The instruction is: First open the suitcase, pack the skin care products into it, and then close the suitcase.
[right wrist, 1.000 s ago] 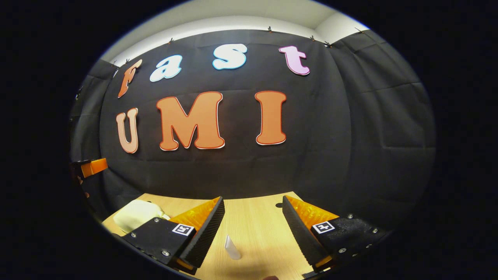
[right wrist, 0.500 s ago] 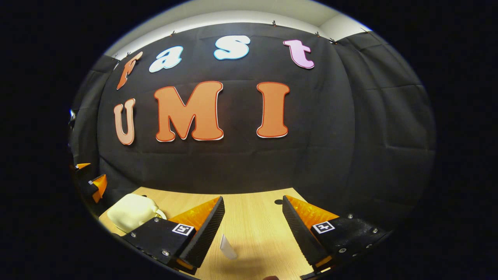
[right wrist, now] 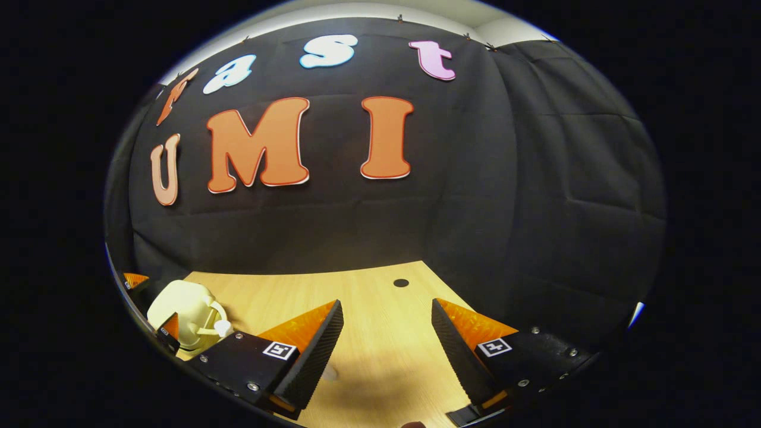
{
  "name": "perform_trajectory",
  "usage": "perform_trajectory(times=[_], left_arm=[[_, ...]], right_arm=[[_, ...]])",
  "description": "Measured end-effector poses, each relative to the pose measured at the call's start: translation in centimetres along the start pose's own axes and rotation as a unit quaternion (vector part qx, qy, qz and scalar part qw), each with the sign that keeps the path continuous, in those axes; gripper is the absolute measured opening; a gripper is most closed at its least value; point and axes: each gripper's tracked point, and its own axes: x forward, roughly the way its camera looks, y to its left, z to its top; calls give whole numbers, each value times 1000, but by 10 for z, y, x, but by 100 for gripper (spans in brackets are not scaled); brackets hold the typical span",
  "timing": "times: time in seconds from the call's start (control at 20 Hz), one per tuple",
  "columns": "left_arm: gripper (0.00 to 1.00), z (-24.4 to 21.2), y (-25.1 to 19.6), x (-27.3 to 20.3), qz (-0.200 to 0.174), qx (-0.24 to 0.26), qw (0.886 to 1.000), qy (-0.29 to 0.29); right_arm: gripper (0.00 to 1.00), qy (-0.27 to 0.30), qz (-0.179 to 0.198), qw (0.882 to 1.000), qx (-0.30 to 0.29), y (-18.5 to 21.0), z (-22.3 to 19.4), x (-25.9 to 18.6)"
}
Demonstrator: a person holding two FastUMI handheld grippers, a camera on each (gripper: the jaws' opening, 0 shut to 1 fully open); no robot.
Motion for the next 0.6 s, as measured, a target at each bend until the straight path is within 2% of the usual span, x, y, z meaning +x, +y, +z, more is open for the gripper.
perform_trajectory(times=[0.15, 0.35, 0.6], left_arm=[[98, -10, -27, 20, -33, 30, 999, 26], [98, -15, -49, 29, -53, 65, 996, 33], [98, -30, -65, 49, -72, 93, 991, 70]], right_arm=[[95, 15, -25, 1000, 6, -21, -11, 0], [95, 33, -50, 998, 16, -43, -24, -2], [95, 47, -72, 996, 24, -59, -34, -5]])
